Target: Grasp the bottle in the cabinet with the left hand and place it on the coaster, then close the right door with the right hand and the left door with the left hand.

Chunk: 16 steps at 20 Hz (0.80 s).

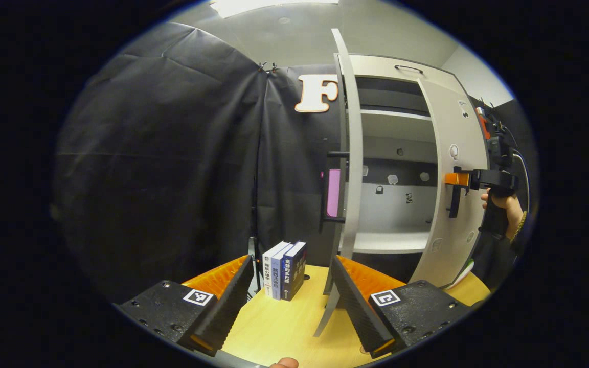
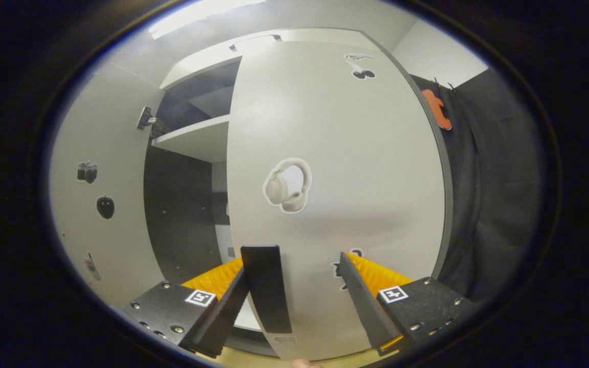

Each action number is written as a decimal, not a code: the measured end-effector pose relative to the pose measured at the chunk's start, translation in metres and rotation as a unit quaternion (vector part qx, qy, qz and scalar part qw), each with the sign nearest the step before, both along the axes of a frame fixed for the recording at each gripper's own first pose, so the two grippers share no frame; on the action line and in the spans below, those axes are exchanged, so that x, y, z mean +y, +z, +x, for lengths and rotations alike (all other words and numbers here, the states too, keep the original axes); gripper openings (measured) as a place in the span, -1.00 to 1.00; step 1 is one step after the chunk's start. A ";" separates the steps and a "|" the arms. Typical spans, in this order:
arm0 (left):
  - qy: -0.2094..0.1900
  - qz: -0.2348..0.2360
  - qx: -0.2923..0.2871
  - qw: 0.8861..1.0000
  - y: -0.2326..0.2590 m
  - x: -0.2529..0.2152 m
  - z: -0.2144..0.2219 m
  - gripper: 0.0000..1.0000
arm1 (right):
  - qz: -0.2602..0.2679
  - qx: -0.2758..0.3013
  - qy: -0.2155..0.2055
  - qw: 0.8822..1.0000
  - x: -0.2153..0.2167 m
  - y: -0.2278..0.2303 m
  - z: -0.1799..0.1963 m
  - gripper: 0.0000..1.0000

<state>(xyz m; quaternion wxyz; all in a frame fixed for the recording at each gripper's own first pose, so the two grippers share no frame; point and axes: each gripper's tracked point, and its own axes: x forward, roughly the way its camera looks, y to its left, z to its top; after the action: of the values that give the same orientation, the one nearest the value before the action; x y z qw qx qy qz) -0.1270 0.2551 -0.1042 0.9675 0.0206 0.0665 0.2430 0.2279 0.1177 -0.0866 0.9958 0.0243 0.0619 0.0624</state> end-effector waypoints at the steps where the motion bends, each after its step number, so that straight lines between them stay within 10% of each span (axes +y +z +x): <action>1: 0.004 0.000 -0.001 1.000 0.001 0.003 -0.001 0.84 | -0.001 0.001 -0.003 1.000 0.001 0.000 0.000 0.99; 16: 0.027 -0.011 -0.020 0.999 0.010 0.035 -0.017 0.92 | -0.029 -0.001 -0.041 0.999 0.020 -0.008 0.006 1.00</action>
<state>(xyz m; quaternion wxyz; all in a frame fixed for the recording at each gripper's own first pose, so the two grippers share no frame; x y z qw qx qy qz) -0.1443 0.2898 -0.0937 0.9619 0.0032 0.0500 0.2688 0.2339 0.1379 -0.0946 0.9979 -0.0020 0.0612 0.0198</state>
